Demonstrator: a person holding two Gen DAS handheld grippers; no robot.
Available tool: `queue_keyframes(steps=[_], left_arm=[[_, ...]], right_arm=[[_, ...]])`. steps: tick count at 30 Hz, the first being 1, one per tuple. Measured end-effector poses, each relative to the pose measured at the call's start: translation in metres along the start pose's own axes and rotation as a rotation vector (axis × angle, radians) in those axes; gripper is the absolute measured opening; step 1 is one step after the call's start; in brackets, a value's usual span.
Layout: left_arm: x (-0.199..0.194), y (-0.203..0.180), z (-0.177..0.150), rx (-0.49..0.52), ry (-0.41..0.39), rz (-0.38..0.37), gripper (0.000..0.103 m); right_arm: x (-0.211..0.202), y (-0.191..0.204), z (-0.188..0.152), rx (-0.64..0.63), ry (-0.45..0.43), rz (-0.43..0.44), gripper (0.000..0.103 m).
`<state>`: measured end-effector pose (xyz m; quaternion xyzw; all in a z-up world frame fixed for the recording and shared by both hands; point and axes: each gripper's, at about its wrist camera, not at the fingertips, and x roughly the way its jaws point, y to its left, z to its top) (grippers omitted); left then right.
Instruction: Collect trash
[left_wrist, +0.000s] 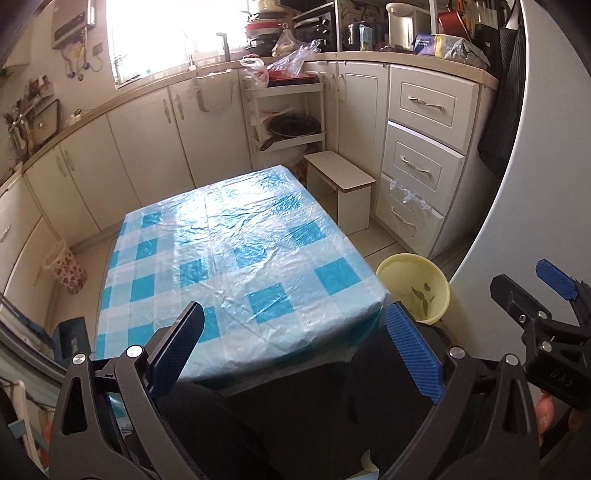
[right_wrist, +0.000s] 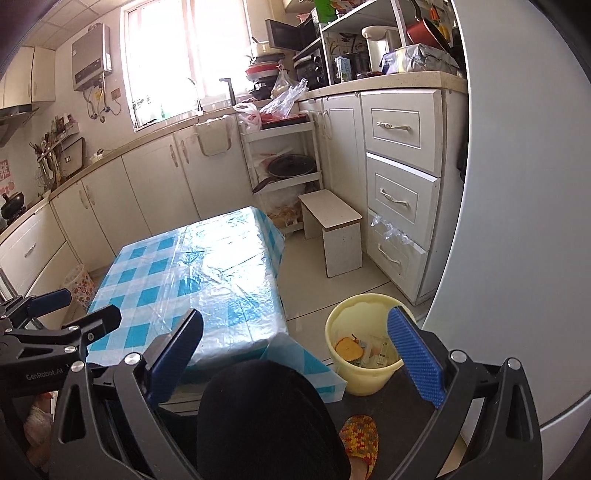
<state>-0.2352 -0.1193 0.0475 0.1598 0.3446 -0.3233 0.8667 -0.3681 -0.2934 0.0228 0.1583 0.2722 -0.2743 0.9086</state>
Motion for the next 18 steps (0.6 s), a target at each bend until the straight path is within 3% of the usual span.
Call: queue_keyframes(steps=[18], left_arm=[[-0.058,0.022,-0.063,-0.051,0.003,0.043,0.095]], right_arm=[[-0.048,0.028,-0.044,-0.013,-0.065,-0.004,0.096]])
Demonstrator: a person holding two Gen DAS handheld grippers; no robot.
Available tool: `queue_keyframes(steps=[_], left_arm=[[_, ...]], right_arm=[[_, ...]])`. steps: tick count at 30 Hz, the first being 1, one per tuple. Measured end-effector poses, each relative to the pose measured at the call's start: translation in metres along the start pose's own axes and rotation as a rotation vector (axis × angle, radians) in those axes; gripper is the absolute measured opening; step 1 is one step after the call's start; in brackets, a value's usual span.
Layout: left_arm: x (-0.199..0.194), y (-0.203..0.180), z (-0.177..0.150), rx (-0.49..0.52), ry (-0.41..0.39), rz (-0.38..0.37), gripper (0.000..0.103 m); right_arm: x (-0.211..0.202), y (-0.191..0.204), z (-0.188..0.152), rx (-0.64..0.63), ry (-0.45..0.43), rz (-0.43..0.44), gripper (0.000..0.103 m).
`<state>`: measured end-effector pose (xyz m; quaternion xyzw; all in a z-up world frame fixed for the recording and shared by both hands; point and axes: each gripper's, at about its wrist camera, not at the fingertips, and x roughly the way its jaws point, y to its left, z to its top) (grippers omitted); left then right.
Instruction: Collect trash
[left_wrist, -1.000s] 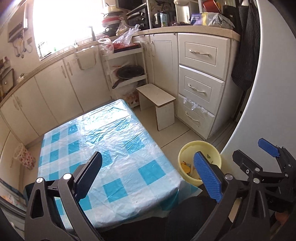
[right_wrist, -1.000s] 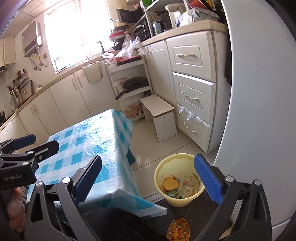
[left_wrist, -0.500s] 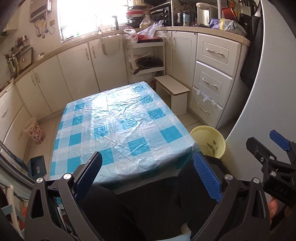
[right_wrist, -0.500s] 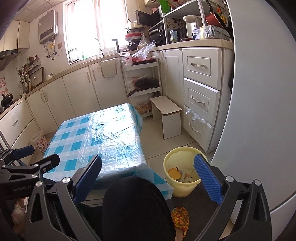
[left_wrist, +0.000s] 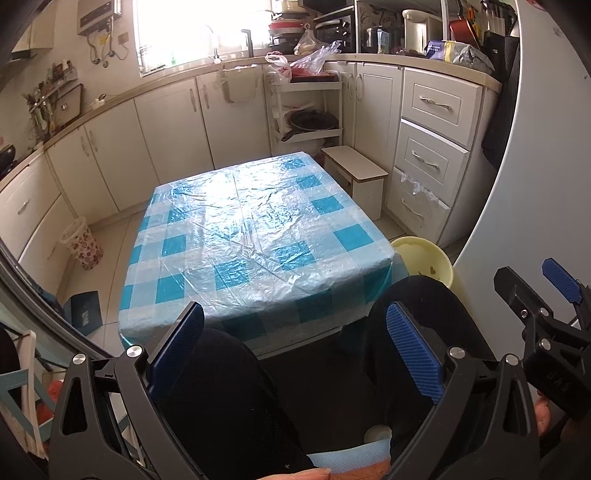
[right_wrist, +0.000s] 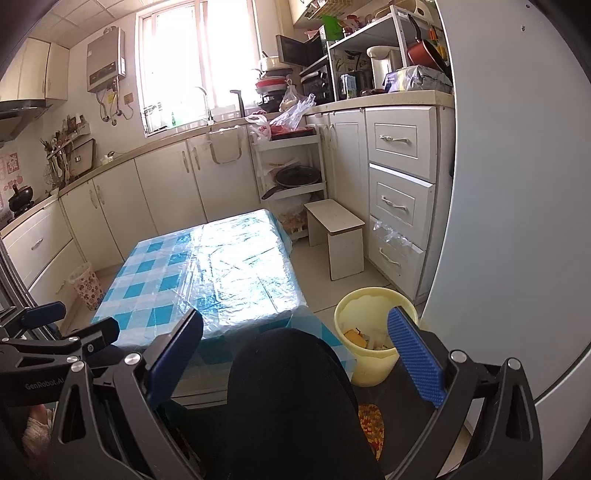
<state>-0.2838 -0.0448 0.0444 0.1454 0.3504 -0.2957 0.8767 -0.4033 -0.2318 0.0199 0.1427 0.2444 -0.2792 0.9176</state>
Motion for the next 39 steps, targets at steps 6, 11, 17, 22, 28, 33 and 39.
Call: queue_keyframes(steps=[6,11,17,22,28,33,39], left_arm=[[-0.01,0.004,-0.007,-0.014,-0.004,0.003,0.095],[-0.017,0.006,-0.01,-0.021,-0.013,0.012,0.095],[-0.022,0.007,-0.011,-0.022,-0.019,0.027,0.095],[-0.022,0.007,-0.011,-0.019,-0.017,0.042,0.095],[-0.024,0.007,-0.012,-0.02,-0.022,0.051,0.095],[-0.025,0.009,-0.013,-0.026,-0.024,0.057,0.095],[-0.025,0.011,-0.013,-0.029,-0.025,0.064,0.095]], right_arm=[[-0.009,0.013,-0.005,-0.046,-0.02,0.01,0.096],[-0.015,0.02,-0.008,-0.066,-0.038,0.015,0.096],[-0.017,0.021,-0.009,-0.06,-0.041,0.02,0.096],[-0.018,0.024,-0.01,-0.059,-0.04,0.021,0.096],[-0.017,0.023,-0.01,-0.059,-0.041,0.022,0.096],[-0.018,0.023,-0.01,-0.058,-0.041,0.021,0.096],[-0.018,0.026,-0.011,-0.058,-0.041,0.024,0.096]])
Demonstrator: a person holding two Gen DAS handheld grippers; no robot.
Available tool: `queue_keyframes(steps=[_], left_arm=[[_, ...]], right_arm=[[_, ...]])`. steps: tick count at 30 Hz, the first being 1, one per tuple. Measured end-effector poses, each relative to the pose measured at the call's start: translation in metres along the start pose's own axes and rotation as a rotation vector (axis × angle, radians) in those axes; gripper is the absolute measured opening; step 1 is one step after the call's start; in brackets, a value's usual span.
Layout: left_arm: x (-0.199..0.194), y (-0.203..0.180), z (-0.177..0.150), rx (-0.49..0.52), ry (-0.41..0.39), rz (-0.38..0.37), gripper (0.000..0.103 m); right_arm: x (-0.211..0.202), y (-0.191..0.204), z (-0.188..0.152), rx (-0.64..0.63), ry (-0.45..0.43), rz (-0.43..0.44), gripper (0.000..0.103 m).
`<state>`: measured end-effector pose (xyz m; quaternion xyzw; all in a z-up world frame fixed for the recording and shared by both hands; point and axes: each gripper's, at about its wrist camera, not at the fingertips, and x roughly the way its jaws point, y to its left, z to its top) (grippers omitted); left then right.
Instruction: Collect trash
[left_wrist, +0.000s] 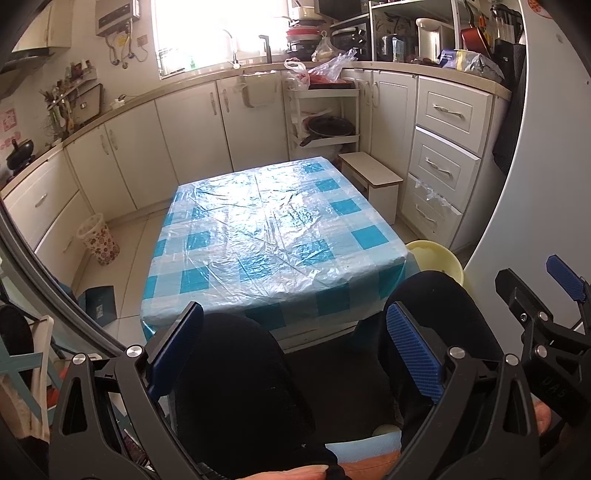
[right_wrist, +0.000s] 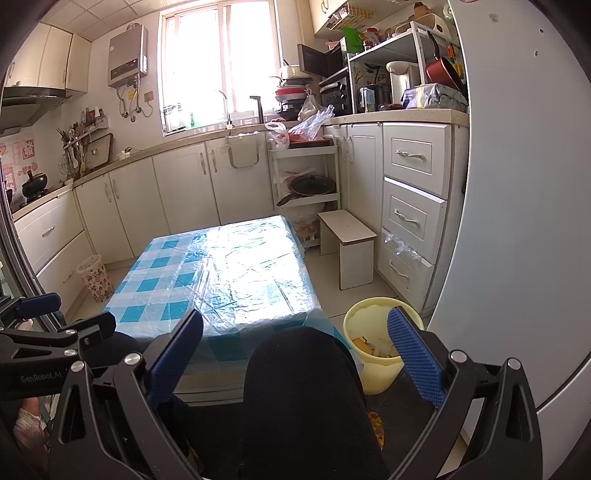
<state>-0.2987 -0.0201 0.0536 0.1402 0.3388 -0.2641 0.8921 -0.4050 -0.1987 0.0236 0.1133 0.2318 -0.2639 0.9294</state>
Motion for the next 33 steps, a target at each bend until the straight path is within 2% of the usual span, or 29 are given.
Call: queue_keyframes(steps=[33], left_arm=[[-0.001,0.007,-0.006,-0.019,0.001,0.006,0.095]], right_arm=[[-0.002,0.009,-0.004,-0.011,0.012,0.012,0.096]])
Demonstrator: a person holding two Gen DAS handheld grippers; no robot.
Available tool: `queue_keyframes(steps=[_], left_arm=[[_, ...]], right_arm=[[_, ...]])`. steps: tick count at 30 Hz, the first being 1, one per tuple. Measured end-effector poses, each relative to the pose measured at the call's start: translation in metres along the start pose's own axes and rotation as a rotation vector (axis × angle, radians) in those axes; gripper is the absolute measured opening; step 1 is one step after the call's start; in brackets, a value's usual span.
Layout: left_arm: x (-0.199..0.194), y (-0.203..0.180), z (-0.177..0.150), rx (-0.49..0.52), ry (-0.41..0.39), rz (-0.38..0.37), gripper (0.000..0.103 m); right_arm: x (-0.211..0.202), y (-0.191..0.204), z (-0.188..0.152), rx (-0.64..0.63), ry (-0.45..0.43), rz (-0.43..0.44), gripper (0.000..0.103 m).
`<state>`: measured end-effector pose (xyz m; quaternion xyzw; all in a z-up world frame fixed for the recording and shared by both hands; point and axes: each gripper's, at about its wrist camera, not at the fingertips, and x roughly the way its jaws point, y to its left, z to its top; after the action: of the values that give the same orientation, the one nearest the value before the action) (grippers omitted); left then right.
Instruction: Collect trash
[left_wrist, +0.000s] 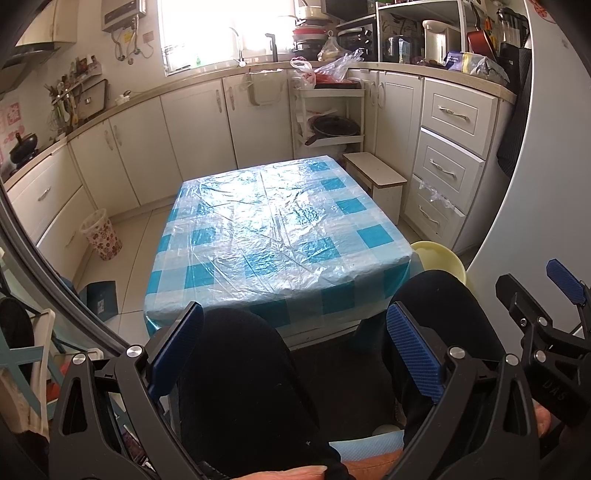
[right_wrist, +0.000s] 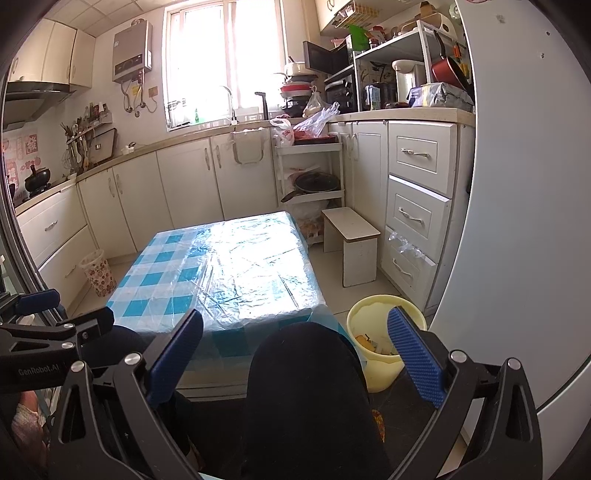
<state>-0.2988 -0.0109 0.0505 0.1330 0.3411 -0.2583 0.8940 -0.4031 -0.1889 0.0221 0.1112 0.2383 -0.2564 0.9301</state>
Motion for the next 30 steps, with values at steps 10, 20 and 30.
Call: queue_keyframes(steps=[10,20,30], left_arm=[[0.0018,0.0021,-0.0018,-0.008,0.005,-0.001,0.095],[0.0029,0.0019,-0.0024,-0.011,0.01,-0.001,0.095],[0.0029,0.0019,-0.0024,-0.012,0.009,-0.002,0.095]], right_arm=[[0.0023,-0.0021,-0.0004,-0.004,0.008,0.003,0.096],[0.0027,-0.0016,-0.0012,-0.005,0.011,0.004,0.096],[0.0027,-0.0018,-0.0005,-0.005,0.011,0.004,0.096]])
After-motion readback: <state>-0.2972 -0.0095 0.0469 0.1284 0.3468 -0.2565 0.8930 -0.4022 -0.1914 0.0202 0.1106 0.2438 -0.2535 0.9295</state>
